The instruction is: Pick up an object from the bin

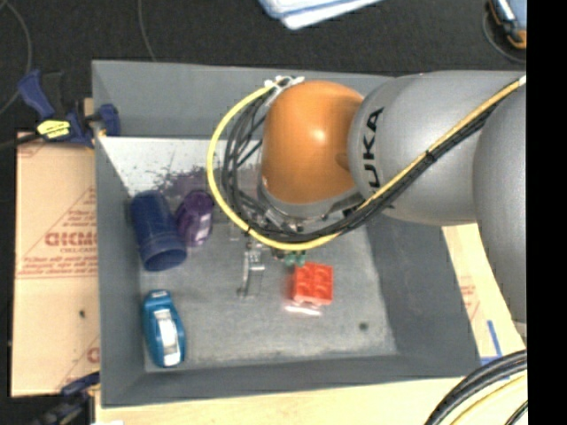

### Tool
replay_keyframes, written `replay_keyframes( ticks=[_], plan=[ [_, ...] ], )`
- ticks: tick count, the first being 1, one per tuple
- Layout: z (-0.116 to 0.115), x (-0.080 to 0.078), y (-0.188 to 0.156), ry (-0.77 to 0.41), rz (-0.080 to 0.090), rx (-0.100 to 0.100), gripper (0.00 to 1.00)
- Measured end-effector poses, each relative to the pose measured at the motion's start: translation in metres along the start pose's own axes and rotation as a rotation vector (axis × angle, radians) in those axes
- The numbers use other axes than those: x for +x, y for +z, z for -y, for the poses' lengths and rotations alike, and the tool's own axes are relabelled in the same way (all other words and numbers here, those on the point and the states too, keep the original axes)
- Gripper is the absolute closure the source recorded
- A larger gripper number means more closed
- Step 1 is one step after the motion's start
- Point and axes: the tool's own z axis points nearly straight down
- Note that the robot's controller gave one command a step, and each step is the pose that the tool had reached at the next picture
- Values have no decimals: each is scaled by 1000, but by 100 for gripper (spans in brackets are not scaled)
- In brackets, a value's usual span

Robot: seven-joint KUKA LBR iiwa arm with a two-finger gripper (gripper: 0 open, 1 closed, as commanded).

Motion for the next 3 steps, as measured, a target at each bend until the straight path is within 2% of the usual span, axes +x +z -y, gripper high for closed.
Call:
replay_keyframes(
  ticks=[1,2,3],
  plan=[
    [1,-2,-5,4,8,-1,0],
    [67,0,26,150,1,0,0],
    [68,-13,88,70,6,0,0]
  ],
)
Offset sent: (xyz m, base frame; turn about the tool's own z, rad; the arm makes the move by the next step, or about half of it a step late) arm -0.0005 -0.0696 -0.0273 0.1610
